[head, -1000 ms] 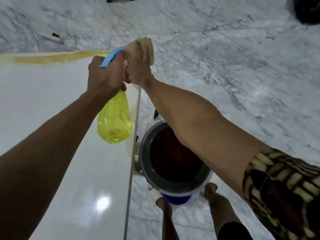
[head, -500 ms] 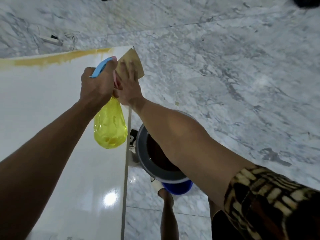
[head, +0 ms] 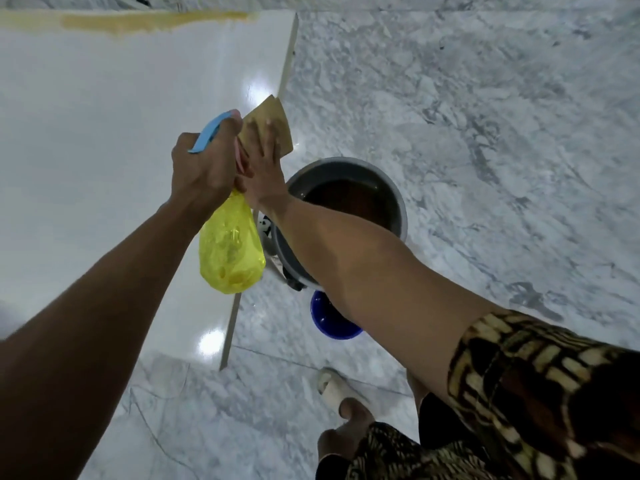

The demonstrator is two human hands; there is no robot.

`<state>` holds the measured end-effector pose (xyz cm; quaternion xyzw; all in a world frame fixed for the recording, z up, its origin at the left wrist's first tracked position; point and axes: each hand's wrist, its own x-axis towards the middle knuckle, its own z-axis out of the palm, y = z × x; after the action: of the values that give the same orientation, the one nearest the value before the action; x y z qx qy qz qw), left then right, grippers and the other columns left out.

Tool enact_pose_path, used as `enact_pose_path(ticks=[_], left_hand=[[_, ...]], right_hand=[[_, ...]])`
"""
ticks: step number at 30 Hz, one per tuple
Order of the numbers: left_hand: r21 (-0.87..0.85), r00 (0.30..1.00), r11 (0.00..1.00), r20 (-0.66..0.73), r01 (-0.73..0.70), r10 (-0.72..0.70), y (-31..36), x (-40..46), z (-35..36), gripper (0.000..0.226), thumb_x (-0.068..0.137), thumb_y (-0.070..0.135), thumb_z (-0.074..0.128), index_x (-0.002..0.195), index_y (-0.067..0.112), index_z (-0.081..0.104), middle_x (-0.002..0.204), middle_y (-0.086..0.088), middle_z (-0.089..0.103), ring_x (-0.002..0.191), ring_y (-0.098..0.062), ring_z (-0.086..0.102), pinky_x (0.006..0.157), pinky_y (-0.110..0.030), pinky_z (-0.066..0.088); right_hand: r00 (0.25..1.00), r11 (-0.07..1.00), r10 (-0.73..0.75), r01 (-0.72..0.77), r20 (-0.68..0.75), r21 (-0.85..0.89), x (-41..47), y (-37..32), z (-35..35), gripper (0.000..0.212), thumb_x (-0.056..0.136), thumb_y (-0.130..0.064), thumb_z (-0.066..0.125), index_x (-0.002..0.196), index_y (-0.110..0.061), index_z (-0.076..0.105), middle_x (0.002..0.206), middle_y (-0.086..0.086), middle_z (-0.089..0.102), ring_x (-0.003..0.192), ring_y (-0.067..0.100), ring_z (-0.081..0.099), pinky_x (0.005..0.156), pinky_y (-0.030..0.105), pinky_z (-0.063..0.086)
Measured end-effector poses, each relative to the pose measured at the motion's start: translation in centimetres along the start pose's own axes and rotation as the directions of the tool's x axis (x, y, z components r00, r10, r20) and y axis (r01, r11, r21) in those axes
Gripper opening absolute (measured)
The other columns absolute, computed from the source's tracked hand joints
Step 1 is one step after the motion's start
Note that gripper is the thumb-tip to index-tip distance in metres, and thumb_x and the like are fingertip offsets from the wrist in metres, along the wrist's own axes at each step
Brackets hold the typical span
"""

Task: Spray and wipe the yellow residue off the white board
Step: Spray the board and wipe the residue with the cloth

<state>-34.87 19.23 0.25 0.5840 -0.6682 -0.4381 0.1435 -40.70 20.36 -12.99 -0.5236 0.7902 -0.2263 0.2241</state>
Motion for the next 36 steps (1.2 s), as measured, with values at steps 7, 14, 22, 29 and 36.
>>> enact_pose_path(ticks=[7,14,22,29,36], left_hand=[[0.001,1.000,1.000,-0.012,0.010,-0.010,-5.8,-7.9,-4.3,0.088,0.080,0.072,0.063,0.096,-0.014,0.065,0.095,-0.040,0.065,0.074,-0.038,0.065,0.076,-0.065,0.059],[0.017,0.999,0.999,-0.006,-0.049,0.049,-13.2,-17.1,-10.5,0.065,0.095,0.059,0.058,0.079,-0.002,0.070,0.082,-0.030,0.071,0.082,-0.049,0.073,0.073,-0.050,0.064],[0.032,0.999,0.999,-0.029,-0.023,0.024,-21.7,-24.2,-15.6,0.057,0.103,0.054,0.055,0.070,0.009,0.068,0.074,-0.017,0.073,0.063,-0.031,0.072,0.070,-0.042,0.063],[-0.076,0.998,0.997,-0.063,-0.011,0.007,-25.2,-26.7,-17.2,0.050,0.100,0.051,0.060,0.072,0.012,0.069,0.068,-0.016,0.068,0.055,-0.022,0.068,0.058,-0.034,0.058],[-0.129,0.997,0.992,-0.082,-0.008,-0.003,-25.7,-28.9,-18.2,0.057,0.099,0.051,0.060,0.065,0.006,0.068,0.053,-0.004,0.067,0.062,-0.033,0.068,0.056,-0.033,0.056]], right_hand=[[1.000,0.995,0.000,0.002,0.021,-0.095,-6.9,-4.1,5.8,0.070,0.102,-0.046,0.042,0.159,-0.017,0.015,0.166,0.019,0.002,0.149,0.049,-0.013,0.119,0.062,-0.009],[0.996,0.980,0.070,-0.059,0.050,-0.189,-12.1,-8.2,14.4,0.076,0.095,-0.059,0.023,0.156,-0.013,0.023,0.165,0.021,0.010,0.150,0.050,-0.007,0.118,0.067,-0.006],[0.990,0.982,0.074,-0.094,-0.123,-0.167,-20.7,-12.6,17.9,0.061,0.102,-0.048,0.030,0.153,-0.015,0.032,0.164,0.026,0.007,0.148,0.054,-0.005,0.119,0.061,-0.009],[0.972,0.987,0.027,-0.063,-0.233,-0.148,-25.4,-14.7,20.4,0.058,0.102,-0.047,0.030,0.147,-0.014,0.045,0.160,0.029,0.020,0.146,0.057,0.005,0.120,0.059,-0.008],[0.974,0.997,-0.053,0.041,-0.222,-0.060,-30.3,-16.9,24.6,0.055,0.101,-0.038,0.034,0.133,-0.002,0.060,0.149,0.028,0.043,0.147,0.051,0.020,0.118,0.068,0.008]])
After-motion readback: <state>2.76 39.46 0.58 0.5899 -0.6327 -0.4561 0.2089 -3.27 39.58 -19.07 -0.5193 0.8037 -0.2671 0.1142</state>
